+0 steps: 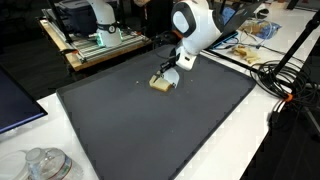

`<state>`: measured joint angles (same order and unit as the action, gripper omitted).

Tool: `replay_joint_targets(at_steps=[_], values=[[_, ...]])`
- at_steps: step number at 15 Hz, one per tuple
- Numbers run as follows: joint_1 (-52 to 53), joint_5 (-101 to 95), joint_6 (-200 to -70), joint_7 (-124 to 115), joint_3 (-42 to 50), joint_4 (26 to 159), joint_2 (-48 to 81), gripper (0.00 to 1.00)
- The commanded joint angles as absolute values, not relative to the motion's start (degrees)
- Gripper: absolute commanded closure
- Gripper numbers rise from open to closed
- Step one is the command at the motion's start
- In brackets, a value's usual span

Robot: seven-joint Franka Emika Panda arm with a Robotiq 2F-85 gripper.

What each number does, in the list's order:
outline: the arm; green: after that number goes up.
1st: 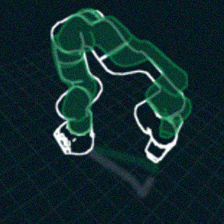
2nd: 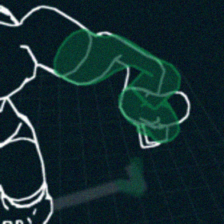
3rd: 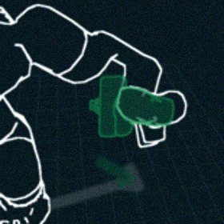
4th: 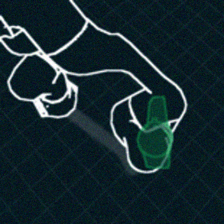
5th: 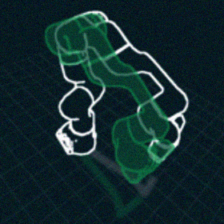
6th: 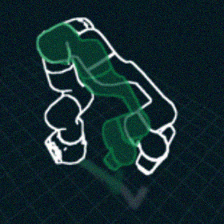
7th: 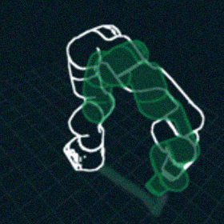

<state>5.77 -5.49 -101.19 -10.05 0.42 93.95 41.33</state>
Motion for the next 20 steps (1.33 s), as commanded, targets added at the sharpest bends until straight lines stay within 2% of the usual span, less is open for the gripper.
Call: replay_joint_targets(at_steps=[1, 6, 10, 20], values=[[5.72, -5.78, -101.67, -10.69, 1.03, 86.63, 48.22, 0.99], [5.12, -5.16, -96.63, -9.05, 0.58, 83.68, 49.84, 0.99], [4.76, -5.04, -93.92, -6.52, 0.05, 86.47, 48.56, 0.99], [3.93, -3.57, -103.38, -5.54, -0.49, 101.81, 40.15, 0.99]])
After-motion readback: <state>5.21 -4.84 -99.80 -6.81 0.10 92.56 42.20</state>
